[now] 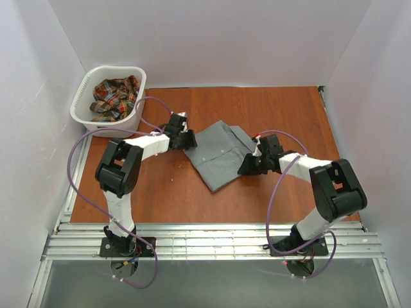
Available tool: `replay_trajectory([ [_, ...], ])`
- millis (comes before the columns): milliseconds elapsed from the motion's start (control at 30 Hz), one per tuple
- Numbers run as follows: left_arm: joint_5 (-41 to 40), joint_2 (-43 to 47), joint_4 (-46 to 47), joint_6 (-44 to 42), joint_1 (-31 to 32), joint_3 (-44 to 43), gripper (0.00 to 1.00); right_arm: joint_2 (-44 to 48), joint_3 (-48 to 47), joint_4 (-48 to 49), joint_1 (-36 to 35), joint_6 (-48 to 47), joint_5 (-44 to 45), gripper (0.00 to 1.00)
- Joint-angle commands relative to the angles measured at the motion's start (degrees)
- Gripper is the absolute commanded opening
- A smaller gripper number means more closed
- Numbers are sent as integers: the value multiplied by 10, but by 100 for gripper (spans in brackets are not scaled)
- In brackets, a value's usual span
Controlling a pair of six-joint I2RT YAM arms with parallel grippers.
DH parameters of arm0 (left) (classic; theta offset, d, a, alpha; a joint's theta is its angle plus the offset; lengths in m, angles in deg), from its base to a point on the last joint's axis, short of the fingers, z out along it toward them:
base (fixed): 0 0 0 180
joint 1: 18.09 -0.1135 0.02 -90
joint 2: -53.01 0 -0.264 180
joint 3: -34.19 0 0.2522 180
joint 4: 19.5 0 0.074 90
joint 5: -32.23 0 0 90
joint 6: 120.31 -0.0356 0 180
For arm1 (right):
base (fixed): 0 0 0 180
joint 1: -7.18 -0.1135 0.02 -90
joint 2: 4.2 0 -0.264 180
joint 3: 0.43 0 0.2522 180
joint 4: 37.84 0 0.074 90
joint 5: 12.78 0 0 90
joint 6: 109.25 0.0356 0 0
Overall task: Fold and stack the long sleeve shirts
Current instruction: Fold the shirt
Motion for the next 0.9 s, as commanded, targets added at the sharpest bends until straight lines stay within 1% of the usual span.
replay_trajectory([
  [0,-9,69,-80,98,0,111,44,-34,-60,37,4,-26,2,28],
  [33,-11,115,-87,122,0,137,44,-42,-76,33,7,-32,5,28],
  [67,-4,139,-91,140,0,203,43,-54,-106,24,13,-49,7,28],
  [100,6,173,-88,158,1,236,43,-58,-123,20,16,-56,11,28],
  [133,30,204,-82,199,1,274,44,-62,-137,17,18,-65,22,28],
  [167,38,278,-74,215,4,336,45,-67,-151,13,17,-80,24,29],
  [200,41,313,-62,231,8,365,48,-74,-182,4,18,-87,24,30],
  [233,44,346,-58,246,12,384,54,-75,-194,-2,18,-91,18,32],
  [267,44,409,-54,246,14,404,57,-75,-205,-7,18,-94,14,33],
  [333,40,450,-53,240,15,402,64,-66,-221,-8,18,-89,-7,38],
  [367,43,464,-52,224,15,392,68,-56,-221,-5,16,-83,-15,40],
  [433,42,455,-52,201,14,347,72,-48,-217,17,12,-65,-46,43],
  [467,35,446,-53,185,14,330,78,-43,-213,28,10,-58,-56,44],
  [500,32,423,-55,174,15,314,80,-37,-209,40,5,-51,-67,44],
  [533,30,411,-53,165,14,275,80,-36,-203,59,3,-30,-83,44],
  [567,23,396,-52,156,14,258,81,-35,-199,80,-1,-20,-90,44],
  [600,18,371,-47,141,14,239,81,-35,-195,95,-9,-8,-95,44],
  [633,14,358,-40,137,14,210,81,-36,-185,130,-13,11,-101,44],
  [733,10,306,-9,135,12,166,76,-52,-183,168,-31,53,-99,44],
  [800,-3,281,-1,136,10,153,71,-73,-184,198,-42,65,-101,44],
  [867,-4,268,-5,126,2,145,71,-89,-191,204,-45,71,-107,44],
])
